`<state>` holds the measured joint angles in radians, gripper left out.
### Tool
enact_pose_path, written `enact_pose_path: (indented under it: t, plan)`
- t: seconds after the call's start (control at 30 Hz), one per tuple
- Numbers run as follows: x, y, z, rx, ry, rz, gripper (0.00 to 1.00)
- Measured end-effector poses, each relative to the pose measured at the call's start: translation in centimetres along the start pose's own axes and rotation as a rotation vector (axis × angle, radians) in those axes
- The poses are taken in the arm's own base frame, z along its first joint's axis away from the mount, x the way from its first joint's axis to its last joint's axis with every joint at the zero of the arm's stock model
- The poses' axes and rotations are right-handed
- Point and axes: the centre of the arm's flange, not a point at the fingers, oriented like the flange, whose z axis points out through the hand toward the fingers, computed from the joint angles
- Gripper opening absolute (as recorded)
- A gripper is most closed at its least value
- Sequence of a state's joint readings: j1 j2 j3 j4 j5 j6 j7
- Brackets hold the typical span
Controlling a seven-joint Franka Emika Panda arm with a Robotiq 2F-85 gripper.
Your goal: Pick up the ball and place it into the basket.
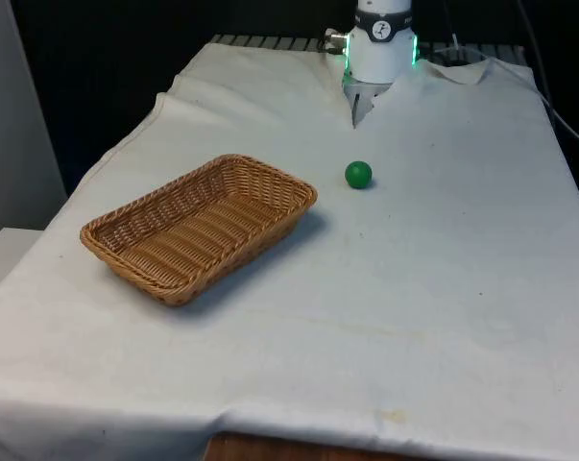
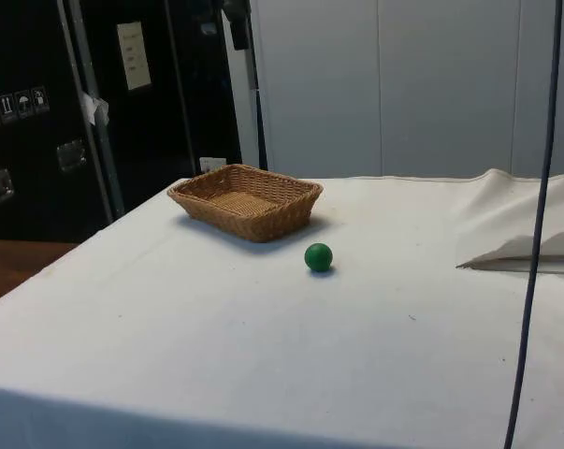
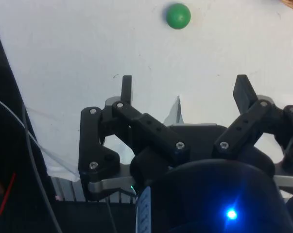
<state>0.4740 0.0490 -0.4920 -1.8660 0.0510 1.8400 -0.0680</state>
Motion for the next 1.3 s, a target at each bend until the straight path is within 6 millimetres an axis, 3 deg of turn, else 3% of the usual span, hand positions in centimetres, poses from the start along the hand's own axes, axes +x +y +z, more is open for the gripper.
enact_pose_path:
  t: [0.3,0.63,1.3]
  plan:
    - [-0.1,0.1,0.1,0.001,-0.003,-0.003,1.0]
    - [-1.7,0.9,0.1,0.014,0.004,-0.007,1.0]
    - [-5.8,2.9,4.0,0.036,0.074,-0.009,1.0]
